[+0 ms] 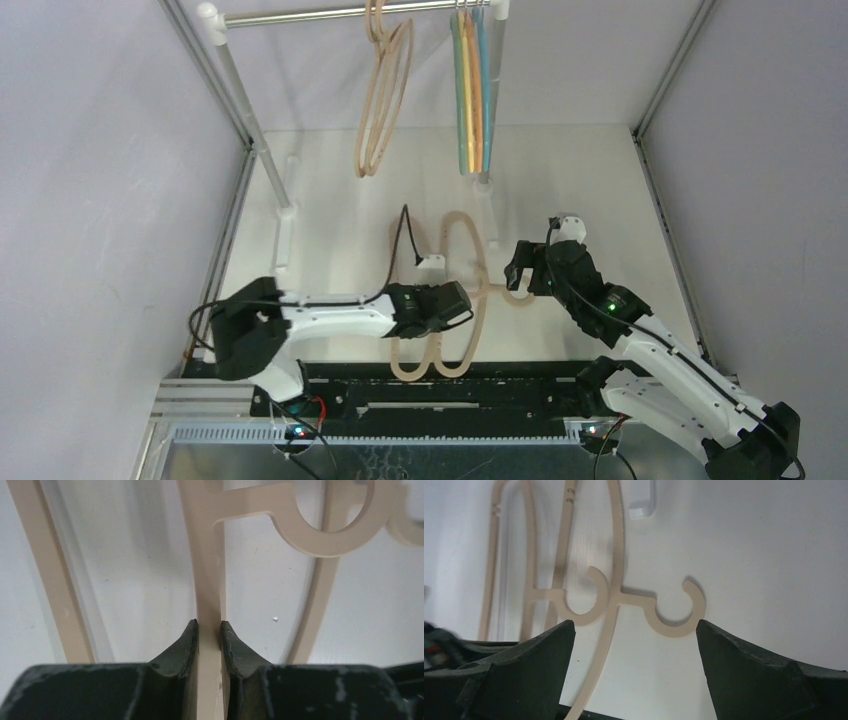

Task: Organize the hangers

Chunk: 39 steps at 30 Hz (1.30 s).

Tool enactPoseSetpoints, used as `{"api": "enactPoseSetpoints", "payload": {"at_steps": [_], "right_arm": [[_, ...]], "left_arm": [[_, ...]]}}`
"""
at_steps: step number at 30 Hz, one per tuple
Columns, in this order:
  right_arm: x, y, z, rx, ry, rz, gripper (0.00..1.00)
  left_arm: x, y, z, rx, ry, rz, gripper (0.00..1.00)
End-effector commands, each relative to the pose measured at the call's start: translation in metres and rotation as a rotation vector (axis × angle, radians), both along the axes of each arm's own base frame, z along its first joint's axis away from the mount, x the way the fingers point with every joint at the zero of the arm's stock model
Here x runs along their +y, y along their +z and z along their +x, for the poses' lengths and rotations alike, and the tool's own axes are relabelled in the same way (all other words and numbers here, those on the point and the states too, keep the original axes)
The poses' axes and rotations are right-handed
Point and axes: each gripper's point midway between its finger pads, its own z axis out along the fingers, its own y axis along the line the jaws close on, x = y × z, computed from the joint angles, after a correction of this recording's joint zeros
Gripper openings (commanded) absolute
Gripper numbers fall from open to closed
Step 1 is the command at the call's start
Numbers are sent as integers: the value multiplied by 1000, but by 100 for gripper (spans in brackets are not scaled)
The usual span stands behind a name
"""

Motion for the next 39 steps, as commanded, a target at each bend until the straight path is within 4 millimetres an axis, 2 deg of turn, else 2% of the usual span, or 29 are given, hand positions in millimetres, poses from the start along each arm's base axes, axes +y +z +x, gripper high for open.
{"api": "enactPoseSetpoints", "payload": {"at_steps": [1,2,5,10,13,15,18,20,25,31,39], "right_arm": [[0,7,4,-26,-19,23,100],[0,7,5,-26,-17,24,100],[3,8,5,-29,-9,37,100],[7,12,5,-39,7,55,100],[8,13,5,-38,13,62,100],[7,11,4,-35,13,56,100],[7,12,4,-37,15,55,100],[8,12,4,-37,17,56,100],[9,17,4,-44,21,63,100],[4,23,4,-52,7,49,100],[0,26,4,-58,-6,34,100]], "left_arm": [[18,63,9,-121,19,-70,0],[20,75,9,-134,25,-109,0],[28,91,10,-140,50,-197,0],[53,90,15,-126,150,-426,0],[74,89,20,-153,201,-588,0],[92,96,26,-189,227,-643,0],[121,121,35,-284,268,-679,0],[137,145,40,-354,277,-702,0],[159,211,52,-487,263,-754,0],[156,284,71,-580,195,-866,0],[146,348,89,-662,111,-953,0]]}}
